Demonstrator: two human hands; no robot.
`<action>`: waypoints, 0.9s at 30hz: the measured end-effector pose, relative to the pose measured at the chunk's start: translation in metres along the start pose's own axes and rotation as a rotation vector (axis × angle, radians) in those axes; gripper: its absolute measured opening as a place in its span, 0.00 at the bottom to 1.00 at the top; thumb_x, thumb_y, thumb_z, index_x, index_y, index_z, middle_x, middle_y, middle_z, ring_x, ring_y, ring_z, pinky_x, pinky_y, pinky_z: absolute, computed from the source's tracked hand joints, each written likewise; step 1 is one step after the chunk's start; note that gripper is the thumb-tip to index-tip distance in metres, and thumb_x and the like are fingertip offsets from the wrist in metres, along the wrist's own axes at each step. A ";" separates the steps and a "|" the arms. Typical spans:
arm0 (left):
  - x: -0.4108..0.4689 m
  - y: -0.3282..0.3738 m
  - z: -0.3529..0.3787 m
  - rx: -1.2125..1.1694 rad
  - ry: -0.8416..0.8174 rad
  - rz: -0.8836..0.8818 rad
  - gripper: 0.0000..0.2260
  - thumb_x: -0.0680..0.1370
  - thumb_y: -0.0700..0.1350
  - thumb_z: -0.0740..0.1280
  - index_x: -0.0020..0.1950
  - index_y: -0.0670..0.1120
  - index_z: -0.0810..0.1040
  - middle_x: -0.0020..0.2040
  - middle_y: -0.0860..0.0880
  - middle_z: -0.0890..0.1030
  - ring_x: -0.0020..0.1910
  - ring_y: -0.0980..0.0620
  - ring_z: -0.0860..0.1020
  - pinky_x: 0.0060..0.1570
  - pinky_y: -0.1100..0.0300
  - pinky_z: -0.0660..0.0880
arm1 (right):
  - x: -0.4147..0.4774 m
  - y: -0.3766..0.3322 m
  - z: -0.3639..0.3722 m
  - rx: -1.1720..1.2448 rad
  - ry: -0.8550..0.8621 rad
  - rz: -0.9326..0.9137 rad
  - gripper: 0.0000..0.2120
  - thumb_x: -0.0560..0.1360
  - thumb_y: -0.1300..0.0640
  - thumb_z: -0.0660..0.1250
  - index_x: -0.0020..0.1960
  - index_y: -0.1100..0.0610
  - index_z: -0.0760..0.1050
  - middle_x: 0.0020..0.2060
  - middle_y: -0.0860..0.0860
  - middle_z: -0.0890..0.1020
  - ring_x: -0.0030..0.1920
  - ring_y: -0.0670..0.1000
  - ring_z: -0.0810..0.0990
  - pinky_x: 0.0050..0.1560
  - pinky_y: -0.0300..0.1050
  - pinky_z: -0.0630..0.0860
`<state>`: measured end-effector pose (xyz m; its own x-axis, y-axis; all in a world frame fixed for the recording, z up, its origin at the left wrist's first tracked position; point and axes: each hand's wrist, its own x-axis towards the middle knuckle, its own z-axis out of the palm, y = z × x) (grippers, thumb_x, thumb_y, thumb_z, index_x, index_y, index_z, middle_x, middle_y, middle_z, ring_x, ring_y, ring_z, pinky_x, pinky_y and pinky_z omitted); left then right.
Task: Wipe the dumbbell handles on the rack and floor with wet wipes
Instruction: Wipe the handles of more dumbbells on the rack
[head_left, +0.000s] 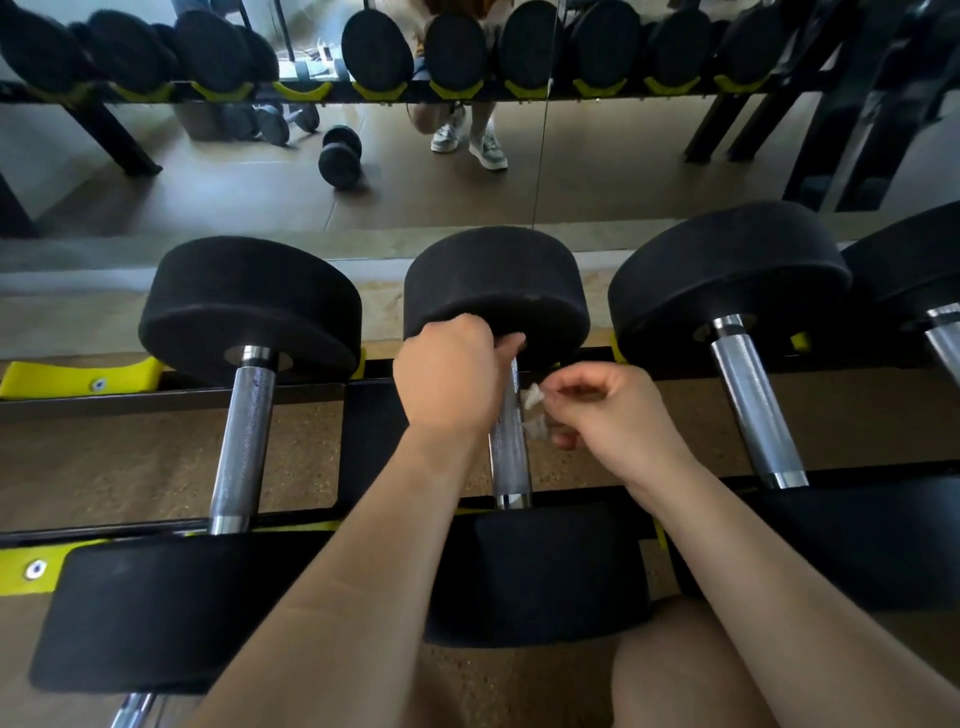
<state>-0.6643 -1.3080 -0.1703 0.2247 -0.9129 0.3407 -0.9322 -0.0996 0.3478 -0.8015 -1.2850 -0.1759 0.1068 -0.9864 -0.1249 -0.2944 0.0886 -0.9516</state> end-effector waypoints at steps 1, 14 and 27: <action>0.000 -0.002 0.001 -0.029 0.006 -0.001 0.20 0.78 0.58 0.63 0.35 0.44 0.77 0.32 0.47 0.79 0.34 0.45 0.79 0.35 0.56 0.74 | 0.002 -0.001 0.003 -0.002 -0.029 0.003 0.06 0.76 0.63 0.68 0.48 0.54 0.81 0.44 0.49 0.82 0.41 0.46 0.83 0.38 0.36 0.80; -0.032 -0.042 -0.010 -0.721 -0.348 -0.230 0.15 0.74 0.32 0.67 0.38 0.51 0.81 0.33 0.51 0.83 0.35 0.55 0.82 0.40 0.59 0.80 | 0.016 -0.007 0.016 -0.535 -0.003 -0.420 0.01 0.71 0.55 0.75 0.41 0.52 0.84 0.37 0.42 0.76 0.38 0.41 0.76 0.39 0.33 0.71; -0.058 -0.047 -0.033 -0.615 -0.563 -0.125 0.01 0.71 0.47 0.76 0.40 0.52 0.85 0.36 0.53 0.84 0.38 0.57 0.82 0.43 0.62 0.79 | 0.001 -0.013 0.007 -0.637 -0.465 -0.225 0.14 0.69 0.57 0.76 0.30 0.44 0.77 0.29 0.41 0.79 0.31 0.37 0.78 0.33 0.28 0.70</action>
<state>-0.6245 -1.2379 -0.1777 -0.0114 -0.9868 -0.1613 -0.5525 -0.1282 0.8236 -0.7913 -1.2861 -0.1654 0.5693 -0.8005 -0.1872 -0.6869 -0.3382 -0.6432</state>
